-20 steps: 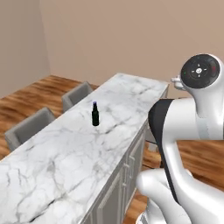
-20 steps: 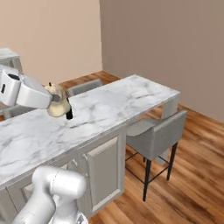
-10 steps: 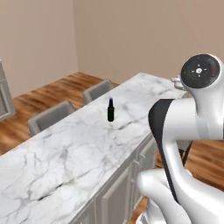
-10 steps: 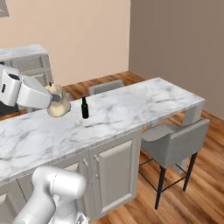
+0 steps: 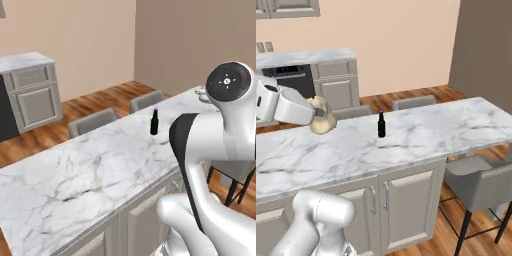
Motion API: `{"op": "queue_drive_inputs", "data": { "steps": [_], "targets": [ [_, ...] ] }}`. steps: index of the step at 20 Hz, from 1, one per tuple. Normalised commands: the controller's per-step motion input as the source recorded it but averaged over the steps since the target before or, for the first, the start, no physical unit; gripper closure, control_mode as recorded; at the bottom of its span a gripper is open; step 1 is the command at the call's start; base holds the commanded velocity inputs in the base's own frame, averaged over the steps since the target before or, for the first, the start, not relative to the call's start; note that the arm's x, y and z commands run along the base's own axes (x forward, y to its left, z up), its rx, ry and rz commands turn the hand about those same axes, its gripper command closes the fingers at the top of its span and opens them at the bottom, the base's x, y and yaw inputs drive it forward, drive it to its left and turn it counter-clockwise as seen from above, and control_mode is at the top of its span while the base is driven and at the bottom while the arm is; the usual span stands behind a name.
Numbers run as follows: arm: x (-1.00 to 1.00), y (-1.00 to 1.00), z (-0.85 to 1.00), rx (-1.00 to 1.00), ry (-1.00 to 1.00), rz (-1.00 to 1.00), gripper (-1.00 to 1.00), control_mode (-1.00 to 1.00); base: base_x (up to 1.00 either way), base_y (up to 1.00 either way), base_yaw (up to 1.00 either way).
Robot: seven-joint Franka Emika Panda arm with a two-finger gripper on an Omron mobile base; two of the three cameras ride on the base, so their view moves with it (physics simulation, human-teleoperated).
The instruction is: Get the candle and the beer from the cabinet and move them to the dining counter.
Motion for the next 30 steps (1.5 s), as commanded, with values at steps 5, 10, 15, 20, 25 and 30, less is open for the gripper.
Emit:
{"op": "queue_drive_inputs", "data": {
  "steps": [5,10,15,20,25,30],
  "targets": [
    [0.00,0.00,0.00,0.00,0.00,0.00,1.00,1.00,0.16,0.30,0.54],
    [0.00,0.00,0.00,0.00,0.00,0.00,1.00,1.00,0.43,-0.07,0.46],
    [0.00,0.00,0.00,0.00,0.00,0.00,1.00,1.00,0.37,-0.15,0.43],
    [0.00,0.00,0.00,0.00,0.00,0.00,1.00,1.00,0.39,-0.31,0.39],
    [0.00,0.00,0.00,0.00,0.00,0.00,1.00,1.00,0.55,-0.43,0.32],
    [0.00,0.00,0.00,0.00,0.00,0.00,1.00,1.00,0.64,-0.45,0.27]
  ]
}}
